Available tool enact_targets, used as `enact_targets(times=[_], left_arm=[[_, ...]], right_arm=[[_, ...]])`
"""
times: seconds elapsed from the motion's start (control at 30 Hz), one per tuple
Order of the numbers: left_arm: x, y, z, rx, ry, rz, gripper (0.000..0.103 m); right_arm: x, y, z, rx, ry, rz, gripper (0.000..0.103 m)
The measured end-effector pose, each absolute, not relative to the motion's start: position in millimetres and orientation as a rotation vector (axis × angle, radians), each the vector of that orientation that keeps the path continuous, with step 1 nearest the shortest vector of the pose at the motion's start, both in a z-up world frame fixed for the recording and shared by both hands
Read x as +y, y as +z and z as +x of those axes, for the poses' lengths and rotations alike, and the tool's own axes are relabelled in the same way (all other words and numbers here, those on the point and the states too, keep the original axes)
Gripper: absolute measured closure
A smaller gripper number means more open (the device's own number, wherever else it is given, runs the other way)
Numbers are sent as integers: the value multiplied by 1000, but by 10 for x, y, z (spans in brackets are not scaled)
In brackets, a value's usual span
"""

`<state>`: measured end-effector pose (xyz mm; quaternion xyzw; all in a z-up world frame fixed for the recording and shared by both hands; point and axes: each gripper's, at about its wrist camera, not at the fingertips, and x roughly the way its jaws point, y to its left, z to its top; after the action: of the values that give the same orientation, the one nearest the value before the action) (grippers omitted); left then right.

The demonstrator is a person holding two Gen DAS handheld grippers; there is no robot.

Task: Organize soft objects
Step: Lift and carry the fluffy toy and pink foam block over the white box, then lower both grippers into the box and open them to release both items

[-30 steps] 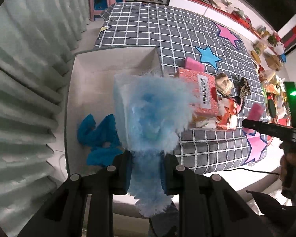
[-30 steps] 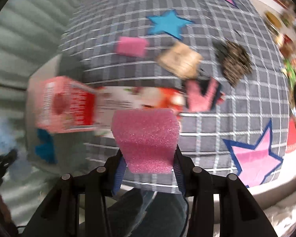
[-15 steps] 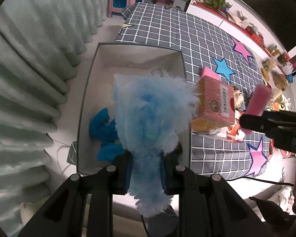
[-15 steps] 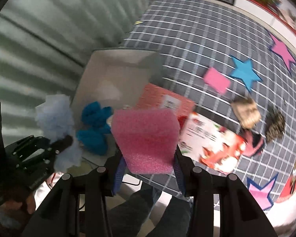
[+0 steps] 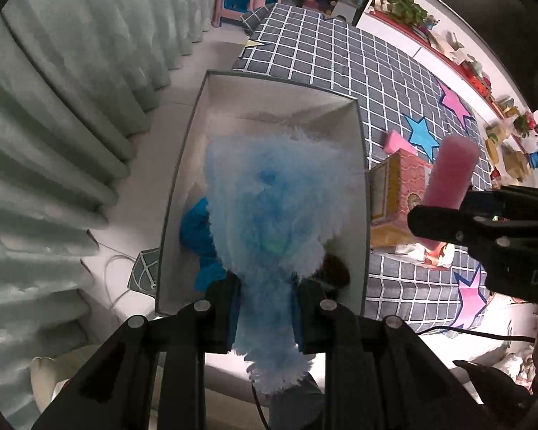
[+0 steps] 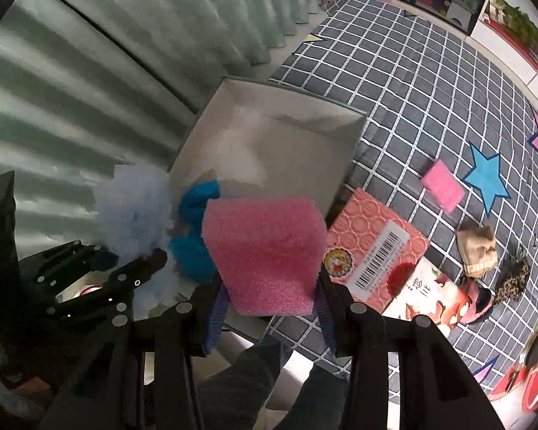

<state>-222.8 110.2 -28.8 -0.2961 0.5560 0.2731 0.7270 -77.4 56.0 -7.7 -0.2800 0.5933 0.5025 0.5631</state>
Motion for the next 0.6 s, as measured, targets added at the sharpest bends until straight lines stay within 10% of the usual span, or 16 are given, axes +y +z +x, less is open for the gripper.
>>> enact_targets(times=[0.6], left_arm=[[1226, -348, -2228, 1238, 619, -656, 77]], right_arm=[[735, -141, -813, 1410, 1200, -687, 57]])
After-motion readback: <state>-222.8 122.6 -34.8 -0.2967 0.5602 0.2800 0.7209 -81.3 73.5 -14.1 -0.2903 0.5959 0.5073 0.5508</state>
